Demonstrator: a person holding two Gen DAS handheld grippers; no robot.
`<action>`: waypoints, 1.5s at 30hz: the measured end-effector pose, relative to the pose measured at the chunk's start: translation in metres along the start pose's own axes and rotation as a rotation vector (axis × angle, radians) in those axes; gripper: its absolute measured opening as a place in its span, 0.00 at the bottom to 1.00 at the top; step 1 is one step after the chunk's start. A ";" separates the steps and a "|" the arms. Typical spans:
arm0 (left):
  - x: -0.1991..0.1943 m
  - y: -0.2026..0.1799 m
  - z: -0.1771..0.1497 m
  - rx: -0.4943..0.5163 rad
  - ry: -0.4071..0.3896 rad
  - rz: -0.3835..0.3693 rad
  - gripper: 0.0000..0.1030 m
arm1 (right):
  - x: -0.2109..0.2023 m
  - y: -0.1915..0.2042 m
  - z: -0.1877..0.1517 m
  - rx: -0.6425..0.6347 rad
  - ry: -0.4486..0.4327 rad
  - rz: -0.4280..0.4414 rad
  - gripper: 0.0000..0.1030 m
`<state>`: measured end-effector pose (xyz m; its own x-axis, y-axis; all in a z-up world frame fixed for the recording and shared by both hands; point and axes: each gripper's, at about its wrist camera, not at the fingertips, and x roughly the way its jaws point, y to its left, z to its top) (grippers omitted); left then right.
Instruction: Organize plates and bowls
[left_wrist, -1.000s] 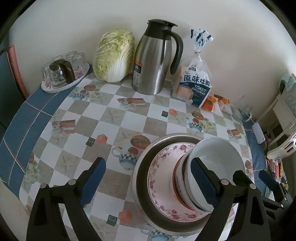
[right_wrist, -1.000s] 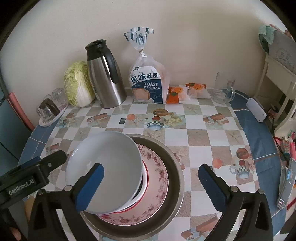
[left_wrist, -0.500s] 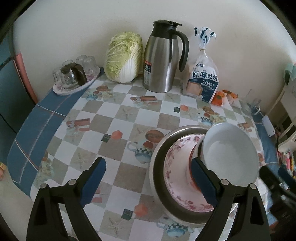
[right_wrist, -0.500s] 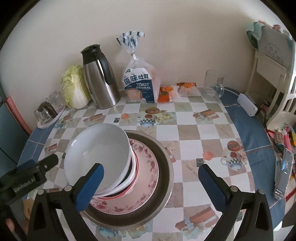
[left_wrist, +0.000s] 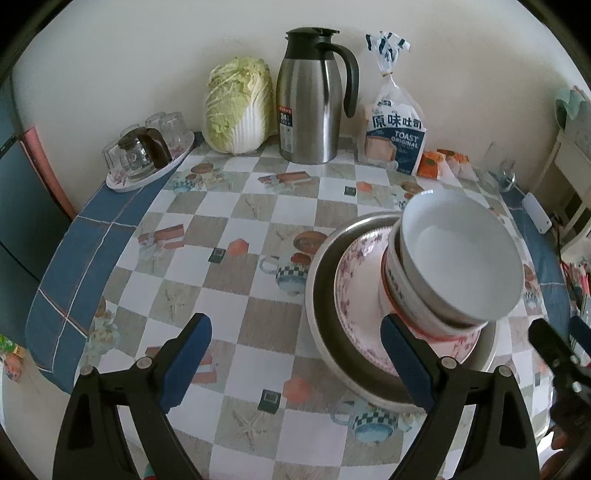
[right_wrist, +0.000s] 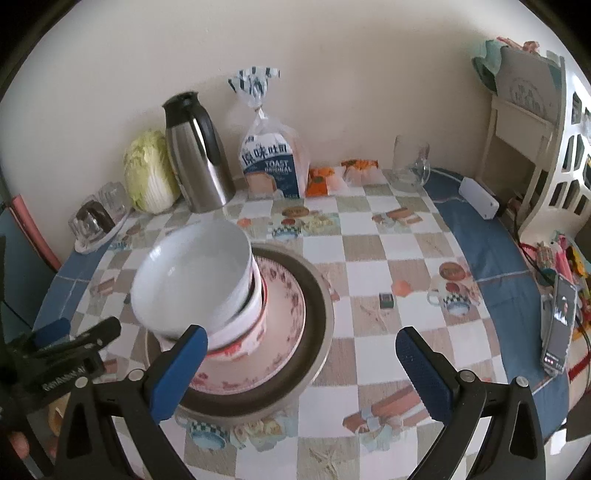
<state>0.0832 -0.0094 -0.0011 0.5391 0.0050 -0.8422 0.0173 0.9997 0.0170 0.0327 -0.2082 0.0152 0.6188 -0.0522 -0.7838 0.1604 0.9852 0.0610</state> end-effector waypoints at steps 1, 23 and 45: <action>0.000 0.000 -0.002 0.002 0.004 -0.001 0.90 | 0.002 0.000 -0.004 -0.005 0.009 0.000 1.00; 0.020 0.010 -0.031 0.099 0.050 0.016 0.90 | 0.023 0.003 -0.036 -0.046 0.109 -0.050 1.00; 0.033 0.019 -0.032 0.099 0.107 0.004 0.90 | 0.034 0.007 -0.038 -0.070 0.143 -0.053 1.00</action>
<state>0.0744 0.0108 -0.0457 0.4466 0.0167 -0.8946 0.1016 0.9924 0.0693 0.0255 -0.1973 -0.0344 0.4944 -0.0858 -0.8650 0.1326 0.9909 -0.0225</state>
